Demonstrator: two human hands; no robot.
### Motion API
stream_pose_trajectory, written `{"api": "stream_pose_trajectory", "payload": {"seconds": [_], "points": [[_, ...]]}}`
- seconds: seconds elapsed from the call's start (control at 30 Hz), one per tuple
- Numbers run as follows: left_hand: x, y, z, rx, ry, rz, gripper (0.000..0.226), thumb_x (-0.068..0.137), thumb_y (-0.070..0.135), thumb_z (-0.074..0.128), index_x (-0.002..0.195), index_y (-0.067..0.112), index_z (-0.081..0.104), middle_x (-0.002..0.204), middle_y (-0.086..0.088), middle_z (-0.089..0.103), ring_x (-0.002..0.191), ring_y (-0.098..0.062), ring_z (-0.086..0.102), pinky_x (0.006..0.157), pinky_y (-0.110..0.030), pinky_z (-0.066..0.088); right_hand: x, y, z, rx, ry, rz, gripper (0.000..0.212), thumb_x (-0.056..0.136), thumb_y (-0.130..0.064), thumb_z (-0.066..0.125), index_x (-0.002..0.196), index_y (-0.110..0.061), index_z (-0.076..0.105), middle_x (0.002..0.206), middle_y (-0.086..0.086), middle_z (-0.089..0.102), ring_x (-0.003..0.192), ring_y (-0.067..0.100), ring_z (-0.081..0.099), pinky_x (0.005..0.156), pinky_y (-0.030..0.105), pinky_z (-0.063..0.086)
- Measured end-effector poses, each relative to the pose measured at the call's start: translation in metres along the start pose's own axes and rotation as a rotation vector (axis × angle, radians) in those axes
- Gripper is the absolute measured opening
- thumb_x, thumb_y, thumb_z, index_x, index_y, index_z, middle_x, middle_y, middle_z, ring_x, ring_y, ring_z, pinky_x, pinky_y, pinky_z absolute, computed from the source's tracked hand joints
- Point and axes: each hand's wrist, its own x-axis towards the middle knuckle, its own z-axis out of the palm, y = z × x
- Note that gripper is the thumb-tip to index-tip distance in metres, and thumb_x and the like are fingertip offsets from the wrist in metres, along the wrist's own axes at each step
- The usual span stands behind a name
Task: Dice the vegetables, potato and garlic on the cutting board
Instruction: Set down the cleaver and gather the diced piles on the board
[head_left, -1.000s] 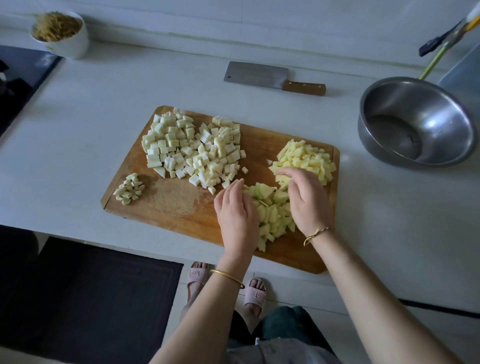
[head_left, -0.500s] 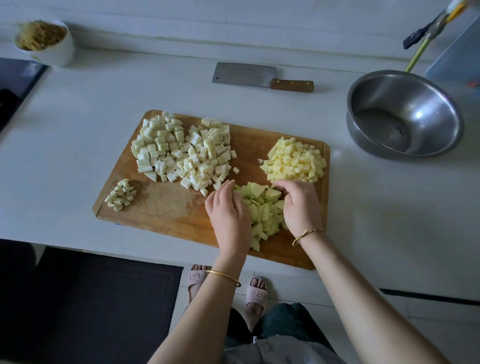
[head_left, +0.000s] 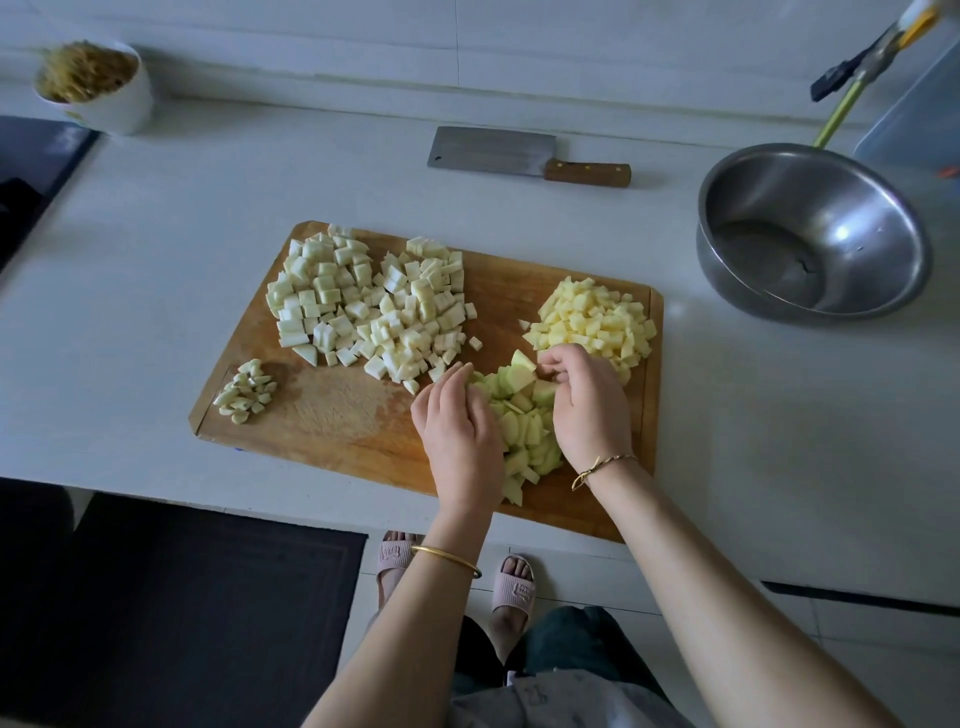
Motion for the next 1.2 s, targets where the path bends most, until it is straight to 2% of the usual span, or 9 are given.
{"api": "stream_pose_trajectory", "payload": {"seconds": [0.23, 0.33, 0.5, 0.6, 0.73, 0.87, 0.97, 1.07, 1.2], "points": [[0.005, 0.004, -0.015, -0.26, 0.017, -0.093, 0.03, 0.095, 0.024, 0.039, 0.115, 0.022, 0.061, 0.11, 0.019, 0.058, 0.117, -0.006, 0.041, 0.094, -0.016, 0.033, 0.013, -0.023, 0.006, -0.023, -0.018, -0.079, 0.034, 0.083, 0.014, 0.047, 0.106, -0.004, 0.065, 0.099, 0.009, 0.069, 0.098, 0.031, 0.059, 0.082, 0.046, 0.051], [0.012, 0.002, -0.023, -0.369, 0.05, -0.117, 0.032, 0.088, 0.021, 0.038, 0.107, 0.016, 0.064, 0.107, 0.008, 0.064, 0.11, -0.014, 0.054, 0.094, -0.029, 0.043, 0.02, -0.035, 0.011, -0.018, -0.057, -0.062, 0.035, 0.086, 0.014, 0.045, 0.111, -0.003, 0.064, 0.107, 0.011, 0.067, 0.106, 0.029, 0.056, 0.087, 0.037, 0.05], [0.024, 0.005, -0.034, -0.52, 0.086, -0.22, 0.024, 0.097, 0.009, 0.038, 0.095, 0.015, 0.061, 0.1, -0.005, 0.067, 0.097, -0.016, 0.063, 0.089, -0.033, 0.05, 0.031, -0.056, 0.023, 0.056, -0.04, -0.027, 0.041, 0.084, 0.017, 0.04, 0.113, -0.003, 0.062, 0.109, 0.009, 0.064, 0.105, 0.024, 0.058, 0.09, 0.032, 0.049], [0.035, 0.006, -0.04, -0.52, 0.118, -0.266, 0.022, 0.102, 0.012, 0.037, 0.097, 0.016, 0.058, 0.09, -0.003, 0.067, 0.086, -0.01, 0.065, 0.079, -0.027, 0.052, 0.032, -0.063, 0.03, 0.067, -0.024, -0.001, 0.04, 0.084, 0.016, 0.042, 0.113, -0.003, 0.062, 0.11, 0.009, 0.064, 0.105, 0.022, 0.058, 0.089, 0.027, 0.048], [0.051, 0.015, -0.046, -0.571, 0.104, -0.297, 0.021, 0.103, 0.019, 0.036, 0.093, 0.017, 0.054, 0.071, -0.005, 0.068, 0.066, -0.016, 0.064, 0.058, -0.032, 0.051, 0.033, -0.071, 0.04, 0.077, 0.061, 0.053, 0.034, 0.086, 0.014, 0.045, 0.109, -0.003, 0.063, 0.107, 0.007, 0.065, 0.1, 0.02, 0.061, 0.086, 0.022, 0.046], [0.067, 0.026, -0.06, -0.727, 0.011, -0.45, 0.026, 0.102, 0.022, 0.034, 0.094, 0.01, 0.056, 0.053, -0.008, 0.06, 0.045, -0.02, 0.053, 0.044, -0.027, 0.041, 0.035, -0.082, 0.048, 0.095, 0.165, 0.143, 0.028, 0.088, 0.011, 0.047, 0.104, -0.003, 0.064, 0.101, 0.008, 0.067, 0.089, 0.018, 0.065, 0.08, 0.026, 0.052], [0.087, 0.027, -0.074, -0.848, -0.152, -0.589, 0.029, 0.099, 0.026, 0.034, 0.097, 0.008, 0.057, 0.052, -0.006, 0.057, 0.043, -0.018, 0.048, 0.047, -0.026, 0.036, 0.031, -0.093, 0.052, 0.098, 0.238, 0.215, 0.025, 0.089, 0.009, 0.047, 0.1, -0.004, 0.065, 0.095, 0.006, 0.069, 0.082, 0.016, 0.065, 0.073, 0.016, 0.049], [0.108, 0.029, -0.085, -1.039, -0.3, -0.684, 0.032, 0.101, 0.03, 0.032, 0.094, 0.01, 0.055, 0.055, -0.005, 0.058, 0.047, -0.016, 0.051, 0.051, -0.026, 0.044, 0.014, -0.11, 0.049, 0.068, 0.282, 0.218, 0.016, 0.088, 0.002, 0.056, 0.093, -0.004, 0.069, 0.088, 0.003, 0.07, 0.076, 0.011, 0.064, 0.066, 0.008, 0.044], [0.126, 0.038, -0.087, -1.156, -0.409, -0.657, 0.035, 0.103, 0.027, 0.029, 0.088, 0.008, 0.055, 0.067, -0.009, 0.065, 0.061, -0.019, 0.061, 0.059, -0.023, 0.053, -0.011, -0.145, 0.047, 0.19, 0.077, 0.315, 0.011, 0.087, -0.019, 0.067, 0.09, -0.01, 0.073, 0.073, 0.001, 0.071, 0.056, 0.006, 0.06, 0.051, 0.014, 0.044]]}}
